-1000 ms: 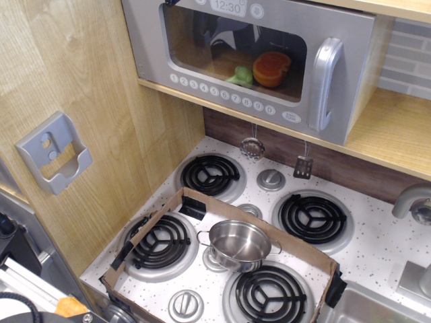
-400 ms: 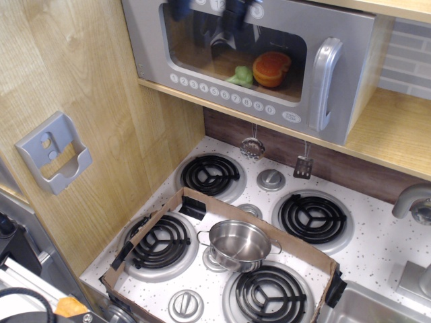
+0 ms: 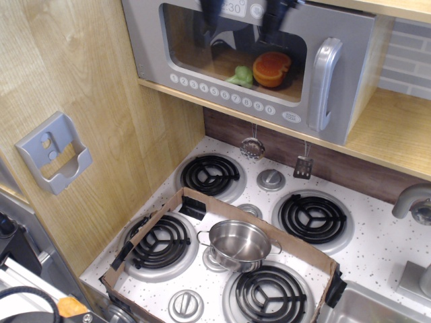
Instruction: Open microwave
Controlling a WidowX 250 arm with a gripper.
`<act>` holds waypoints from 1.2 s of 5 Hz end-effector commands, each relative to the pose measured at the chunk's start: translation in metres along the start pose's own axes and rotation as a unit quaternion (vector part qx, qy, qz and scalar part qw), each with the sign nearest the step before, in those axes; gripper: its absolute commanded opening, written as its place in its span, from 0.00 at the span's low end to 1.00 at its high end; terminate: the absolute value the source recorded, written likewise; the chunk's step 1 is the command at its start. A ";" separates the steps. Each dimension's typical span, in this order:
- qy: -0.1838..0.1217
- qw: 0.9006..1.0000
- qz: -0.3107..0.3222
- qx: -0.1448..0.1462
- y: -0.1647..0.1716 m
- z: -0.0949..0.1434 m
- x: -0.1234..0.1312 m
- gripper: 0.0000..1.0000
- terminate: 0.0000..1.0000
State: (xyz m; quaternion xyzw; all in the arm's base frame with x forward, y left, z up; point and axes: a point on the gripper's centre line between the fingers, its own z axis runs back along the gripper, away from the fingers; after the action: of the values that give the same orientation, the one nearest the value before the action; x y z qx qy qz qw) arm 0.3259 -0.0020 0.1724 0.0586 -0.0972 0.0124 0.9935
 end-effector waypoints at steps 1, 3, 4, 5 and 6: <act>-0.052 0.997 0.037 -0.034 -0.030 -0.013 0.022 1.00 0.00; -0.069 0.995 0.061 -0.044 -0.044 -0.030 0.025 1.00 0.00; -0.085 0.995 0.039 -0.034 -0.056 -0.029 0.032 1.00 0.00; -0.085 0.995 0.019 -0.039 -0.058 -0.032 0.041 1.00 0.00; -0.085 0.996 0.007 -0.039 -0.057 -0.031 0.049 1.00 0.00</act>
State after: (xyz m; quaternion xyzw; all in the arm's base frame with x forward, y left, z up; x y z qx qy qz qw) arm 0.3754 -0.0552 0.1269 0.0241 -0.1591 0.0091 0.9869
